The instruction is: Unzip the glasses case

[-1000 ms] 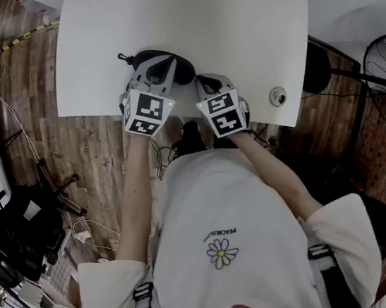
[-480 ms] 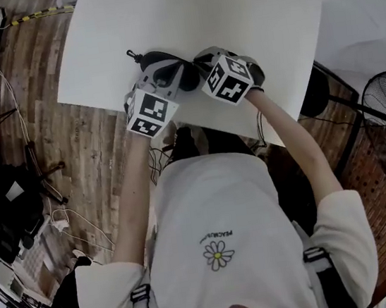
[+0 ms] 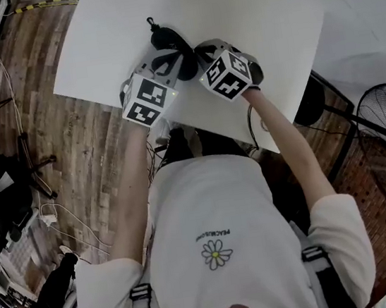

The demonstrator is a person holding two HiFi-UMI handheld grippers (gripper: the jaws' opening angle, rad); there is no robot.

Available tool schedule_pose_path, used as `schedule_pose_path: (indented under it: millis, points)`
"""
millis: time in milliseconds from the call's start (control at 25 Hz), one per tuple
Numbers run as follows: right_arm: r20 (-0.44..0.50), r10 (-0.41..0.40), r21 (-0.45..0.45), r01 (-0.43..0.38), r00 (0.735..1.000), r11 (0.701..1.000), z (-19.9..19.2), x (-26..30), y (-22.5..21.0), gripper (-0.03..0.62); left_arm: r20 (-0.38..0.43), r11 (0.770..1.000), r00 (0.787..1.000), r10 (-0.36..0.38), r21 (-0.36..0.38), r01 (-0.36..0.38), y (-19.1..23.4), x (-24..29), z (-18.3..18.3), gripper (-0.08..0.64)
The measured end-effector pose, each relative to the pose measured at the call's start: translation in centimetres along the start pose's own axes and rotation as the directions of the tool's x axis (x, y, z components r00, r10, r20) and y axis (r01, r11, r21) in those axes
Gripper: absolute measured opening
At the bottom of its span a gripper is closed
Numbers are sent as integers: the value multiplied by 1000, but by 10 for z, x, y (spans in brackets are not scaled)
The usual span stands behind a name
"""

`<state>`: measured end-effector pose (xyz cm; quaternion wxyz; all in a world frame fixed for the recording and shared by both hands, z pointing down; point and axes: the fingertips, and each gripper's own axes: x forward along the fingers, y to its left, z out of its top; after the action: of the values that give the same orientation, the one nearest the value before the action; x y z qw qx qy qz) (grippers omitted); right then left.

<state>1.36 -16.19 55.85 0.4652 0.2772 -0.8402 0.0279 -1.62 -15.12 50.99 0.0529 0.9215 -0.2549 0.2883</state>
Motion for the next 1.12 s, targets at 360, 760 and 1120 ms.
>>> schedule_pose_path:
  millis: [360, 760, 1120]
  points:
    - [32, 8, 315, -18, 999, 949, -12, -30, 63, 8, -67, 997, 998, -8, 82, 13, -31, 9, 13, 12]
    - [9, 45, 277, -46, 999, 960, -13, -24, 108, 7, -111, 998, 994, -19, 50, 25, -65, 0, -13, 12]
    - [-33, -67, 308, 74, 997, 949, -51, -32, 53, 8, -114, 998, 993, -27, 46, 32, -69, 4, -15, 12]
